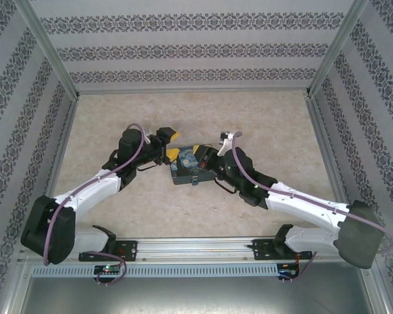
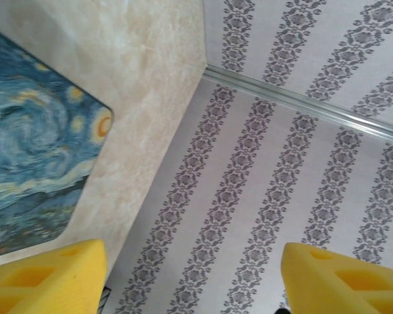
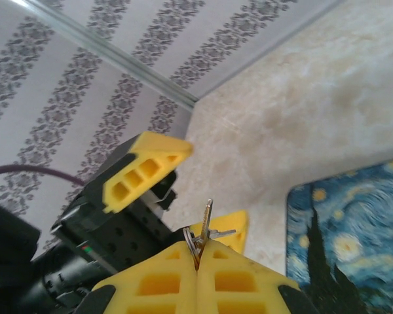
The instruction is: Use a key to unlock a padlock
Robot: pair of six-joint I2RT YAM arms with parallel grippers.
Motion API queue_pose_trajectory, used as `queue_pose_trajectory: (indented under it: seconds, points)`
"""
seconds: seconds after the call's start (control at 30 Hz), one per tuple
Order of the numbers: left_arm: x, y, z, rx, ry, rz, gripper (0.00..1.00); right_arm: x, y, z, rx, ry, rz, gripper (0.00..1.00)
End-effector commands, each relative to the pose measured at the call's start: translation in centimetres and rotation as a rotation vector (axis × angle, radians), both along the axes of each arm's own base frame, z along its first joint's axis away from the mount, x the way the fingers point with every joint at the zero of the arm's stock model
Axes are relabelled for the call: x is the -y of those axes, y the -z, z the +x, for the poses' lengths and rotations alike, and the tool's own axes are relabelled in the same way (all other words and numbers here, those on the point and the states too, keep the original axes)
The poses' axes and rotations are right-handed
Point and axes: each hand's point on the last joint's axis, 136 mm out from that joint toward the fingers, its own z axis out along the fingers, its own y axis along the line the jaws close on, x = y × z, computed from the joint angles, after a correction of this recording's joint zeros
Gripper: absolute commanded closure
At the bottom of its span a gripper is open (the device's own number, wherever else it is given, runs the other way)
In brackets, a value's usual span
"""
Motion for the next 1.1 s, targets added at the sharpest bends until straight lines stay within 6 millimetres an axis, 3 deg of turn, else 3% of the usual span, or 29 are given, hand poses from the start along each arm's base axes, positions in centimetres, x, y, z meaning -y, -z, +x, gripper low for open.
queue_pose_trajectory:
  seconds: [0.0,0.3,0.6,1.07]
  points:
    - [1.2,-4.4,1.6,0.078,-0.031,-0.118,0.34,-1.3,-4.8,0.3,0.186,-0.069,0.051,1.00]
    - [3.7,-5.6,2.8,0.083,-0.017,-0.176,0.49,-1.7,-5.2,1.8,0.229,-0.064,0.075,1.00]
    - [3.8,-5.9,2.6,0.083,-0.024,-0.190,0.58,-1.1,-4.6,2.6,0.222,-0.036,0.077,1.00]
    - [4.3,-7.1,2.0,0.102,-0.015,-0.209,0.64,-1.0,-3.5,3.2,0.196,-0.022,0.069,1.00]
